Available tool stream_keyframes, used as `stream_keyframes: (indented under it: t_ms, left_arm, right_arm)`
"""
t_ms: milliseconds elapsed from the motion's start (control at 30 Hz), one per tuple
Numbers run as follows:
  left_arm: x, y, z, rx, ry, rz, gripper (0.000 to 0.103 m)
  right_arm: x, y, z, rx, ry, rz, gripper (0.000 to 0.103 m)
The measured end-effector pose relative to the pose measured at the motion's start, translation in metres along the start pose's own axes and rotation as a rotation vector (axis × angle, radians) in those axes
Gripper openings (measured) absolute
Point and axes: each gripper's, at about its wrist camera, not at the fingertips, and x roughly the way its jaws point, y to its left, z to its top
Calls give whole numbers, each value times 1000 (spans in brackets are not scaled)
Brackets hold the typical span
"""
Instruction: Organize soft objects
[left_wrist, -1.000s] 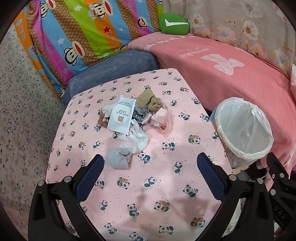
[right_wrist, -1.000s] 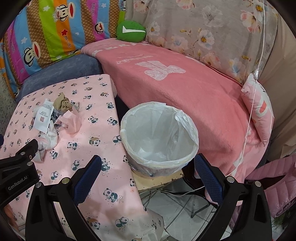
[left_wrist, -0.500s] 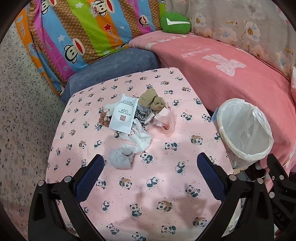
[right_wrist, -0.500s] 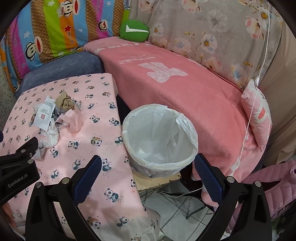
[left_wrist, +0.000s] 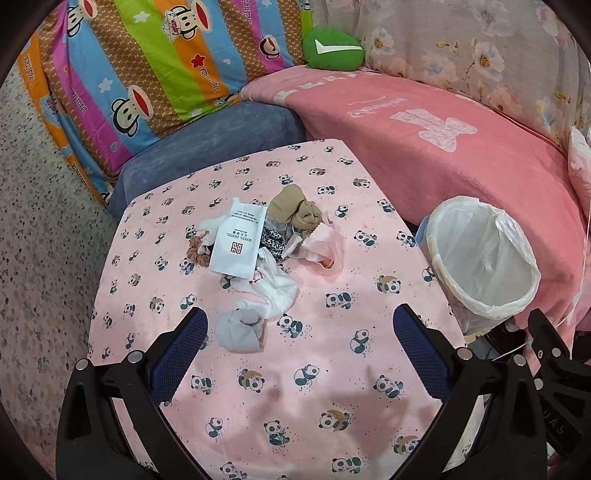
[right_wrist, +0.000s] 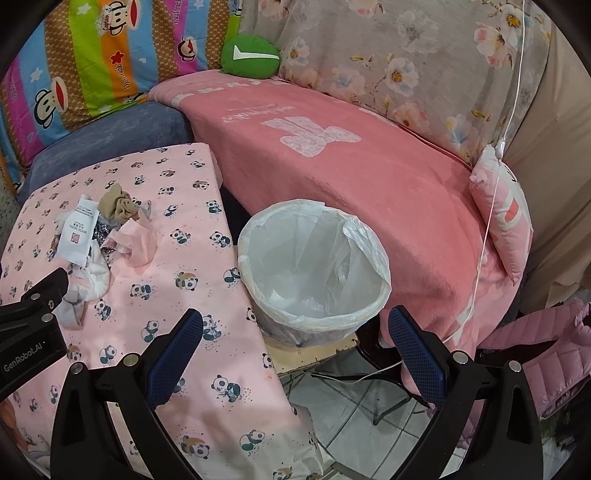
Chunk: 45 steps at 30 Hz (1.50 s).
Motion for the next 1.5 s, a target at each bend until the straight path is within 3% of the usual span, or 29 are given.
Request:
stream_keyframes:
  t_ms: [1500]
  left_arm:
    - [9,-18,7,5,-12,37,96]
  right_arm:
    - [34,-16,6,25,23,14,98]
